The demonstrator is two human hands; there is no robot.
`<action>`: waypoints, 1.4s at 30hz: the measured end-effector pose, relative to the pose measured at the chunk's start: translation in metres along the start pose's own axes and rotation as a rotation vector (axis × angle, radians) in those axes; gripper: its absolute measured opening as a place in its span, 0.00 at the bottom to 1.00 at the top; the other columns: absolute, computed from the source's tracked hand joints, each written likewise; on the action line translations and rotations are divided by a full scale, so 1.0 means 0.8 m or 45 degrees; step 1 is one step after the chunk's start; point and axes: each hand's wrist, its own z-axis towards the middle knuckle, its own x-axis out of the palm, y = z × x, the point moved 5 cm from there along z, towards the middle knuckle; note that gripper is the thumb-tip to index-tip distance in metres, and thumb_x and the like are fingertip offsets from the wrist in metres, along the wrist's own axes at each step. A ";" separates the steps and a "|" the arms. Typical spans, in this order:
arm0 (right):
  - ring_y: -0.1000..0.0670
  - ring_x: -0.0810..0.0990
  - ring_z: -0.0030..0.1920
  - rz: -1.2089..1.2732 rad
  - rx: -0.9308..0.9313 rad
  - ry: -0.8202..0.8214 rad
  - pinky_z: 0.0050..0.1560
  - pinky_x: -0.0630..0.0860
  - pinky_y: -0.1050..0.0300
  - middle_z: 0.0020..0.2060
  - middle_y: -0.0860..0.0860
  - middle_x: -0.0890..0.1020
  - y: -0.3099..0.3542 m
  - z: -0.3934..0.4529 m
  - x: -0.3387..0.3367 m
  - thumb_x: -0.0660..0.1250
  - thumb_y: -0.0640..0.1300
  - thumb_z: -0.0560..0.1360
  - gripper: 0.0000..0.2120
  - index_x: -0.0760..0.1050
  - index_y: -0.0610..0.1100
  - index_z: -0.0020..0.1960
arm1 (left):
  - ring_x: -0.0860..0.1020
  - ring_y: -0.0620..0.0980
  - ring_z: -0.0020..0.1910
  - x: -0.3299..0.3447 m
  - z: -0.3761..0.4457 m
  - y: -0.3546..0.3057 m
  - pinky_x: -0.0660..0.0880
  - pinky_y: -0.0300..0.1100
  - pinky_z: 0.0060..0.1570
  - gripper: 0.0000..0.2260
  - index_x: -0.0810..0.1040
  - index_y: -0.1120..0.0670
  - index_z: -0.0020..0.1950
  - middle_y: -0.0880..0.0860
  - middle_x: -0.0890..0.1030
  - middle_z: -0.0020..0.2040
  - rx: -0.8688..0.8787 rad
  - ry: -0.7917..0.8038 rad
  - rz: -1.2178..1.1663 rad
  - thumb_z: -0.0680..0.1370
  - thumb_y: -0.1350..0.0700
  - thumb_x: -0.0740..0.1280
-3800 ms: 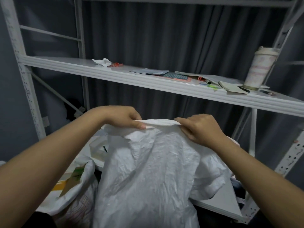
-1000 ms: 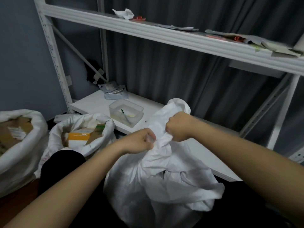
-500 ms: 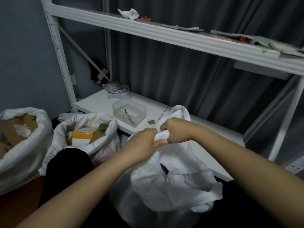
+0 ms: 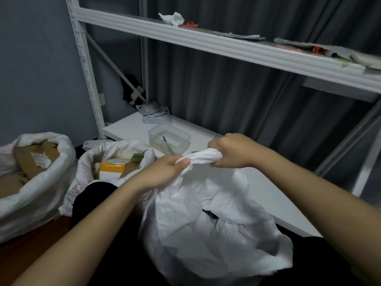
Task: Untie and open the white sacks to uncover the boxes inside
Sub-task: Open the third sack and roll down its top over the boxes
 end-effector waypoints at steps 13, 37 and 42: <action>0.56 0.75 0.36 0.574 0.089 0.057 0.31 0.67 0.69 0.33 0.57 0.76 0.029 -0.003 0.001 0.76 0.48 0.68 0.11 0.73 0.54 0.37 | 0.72 0.53 0.48 -0.019 0.001 -0.028 0.70 0.49 0.48 0.21 0.75 0.56 0.46 0.53 0.73 0.44 0.259 -0.493 0.585 0.79 0.40 0.55; 0.53 0.75 0.40 0.347 0.156 0.202 0.37 0.68 0.58 0.39 0.56 0.78 0.020 -0.023 0.038 0.74 0.54 0.68 0.13 0.74 0.49 0.43 | 0.72 0.55 0.32 -0.017 0.011 -0.023 0.62 0.45 0.32 0.27 0.66 0.53 0.26 0.52 0.70 0.26 0.159 -0.330 0.601 0.81 0.40 0.52; 0.55 0.77 0.40 0.844 0.168 0.102 0.39 0.70 0.64 0.38 0.54 0.79 0.031 -0.032 0.050 0.75 0.47 0.70 0.06 0.80 0.50 0.46 | 0.77 0.54 0.49 0.004 0.006 -0.037 0.67 0.45 0.40 0.21 0.74 0.51 0.42 0.52 0.79 0.46 0.479 -0.335 0.986 0.80 0.38 0.50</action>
